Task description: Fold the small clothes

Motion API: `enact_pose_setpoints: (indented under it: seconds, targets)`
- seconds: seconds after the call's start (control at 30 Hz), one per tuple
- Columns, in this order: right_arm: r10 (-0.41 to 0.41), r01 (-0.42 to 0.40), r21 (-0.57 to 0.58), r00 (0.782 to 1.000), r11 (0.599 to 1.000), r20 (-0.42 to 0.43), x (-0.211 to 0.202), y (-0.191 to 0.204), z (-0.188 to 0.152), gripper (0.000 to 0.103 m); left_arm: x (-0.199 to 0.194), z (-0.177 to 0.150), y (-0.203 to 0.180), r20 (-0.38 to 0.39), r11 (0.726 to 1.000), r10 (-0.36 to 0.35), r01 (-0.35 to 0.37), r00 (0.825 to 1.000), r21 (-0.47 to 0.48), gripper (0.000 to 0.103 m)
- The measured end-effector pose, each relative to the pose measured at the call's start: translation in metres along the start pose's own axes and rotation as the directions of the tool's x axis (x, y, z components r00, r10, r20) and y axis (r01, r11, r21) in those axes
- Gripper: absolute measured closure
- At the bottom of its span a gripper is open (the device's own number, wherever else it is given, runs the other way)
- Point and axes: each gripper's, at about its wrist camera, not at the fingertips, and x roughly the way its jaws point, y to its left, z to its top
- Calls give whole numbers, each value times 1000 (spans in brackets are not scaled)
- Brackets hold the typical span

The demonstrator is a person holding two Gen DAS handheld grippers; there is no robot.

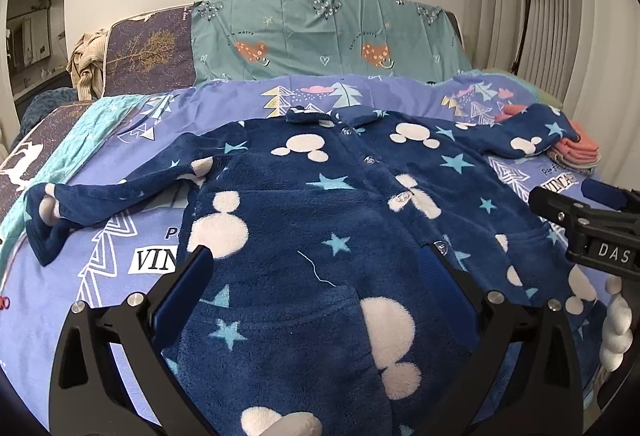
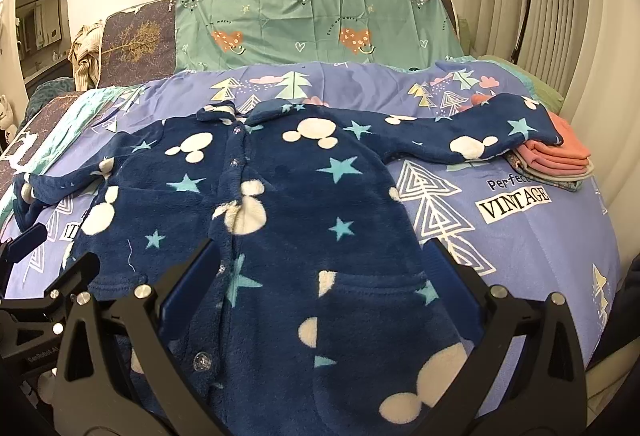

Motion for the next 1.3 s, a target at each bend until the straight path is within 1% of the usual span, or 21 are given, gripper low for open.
enact_pose_setpoints:
  seconds: [0.1,0.17,0.27,0.3,0.4,0.47,0.57,0.6,0.63,0.73,0.8,0.93,1.0,1.3]
  targets:
    - [-1,1,3,1000,1000,-4,-1,0,-1,2,-1,-2,1,8,1000,-2,2,1000,0,1]
    - [0,0,3,1000,1000,-5,-1,1,-1,2,-2,-3,2,20,1000,-16,17,1000,-4,1]
    - [0,0,4,1000,1000,-7,-1,0,-2,2,-5,-4,7,56,995,-91,92,994,-30,1]
    - [0,0,5,1000,1000,-6,-1,1,-3,2,-6,-3,7,57,994,-101,103,993,-34,1]
    - [0,0,7,1000,1000,-6,-1,1,-5,2,-4,-2,4,39,994,-103,104,994,-16,1]
    - [1,-1,8,1000,1000,-4,-2,1,-5,2,1,-1,4,1,993,-114,114,993,-13,1]
    - [0,0,8,1000,1000,-6,-1,1,-5,2,7,-1,7,-36,989,-145,143,989,-46,1]
    - [0,0,8,1000,1000,-7,-1,1,-5,2,6,-2,8,-32,987,-150,148,988,-57,1]
    - [-1,1,10,1000,1000,-8,0,0,-6,2,5,-2,9,-25,988,-145,143,989,-61,1]
    - [-3,3,12,1000,1000,-11,1,0,-6,2,0,-3,12,12,994,-91,91,996,-65,1]
    - [-3,3,13,1000,1000,-13,2,-1,-6,2,0,-2,15,12,993,-93,93,996,-74,1]
    - [-2,2,11,1000,1000,-16,3,0,-6,2,6,-4,18,-38,991,-107,103,994,-81,1]
    - [0,1,9,1000,1000,-18,4,2,-6,2,8,-6,19,-51,991,-114,110,992,-83,2]
    - [-3,4,14,1000,1000,-26,8,3,-7,2,11,-8,22,-65,990,-117,111,991,-90,3]
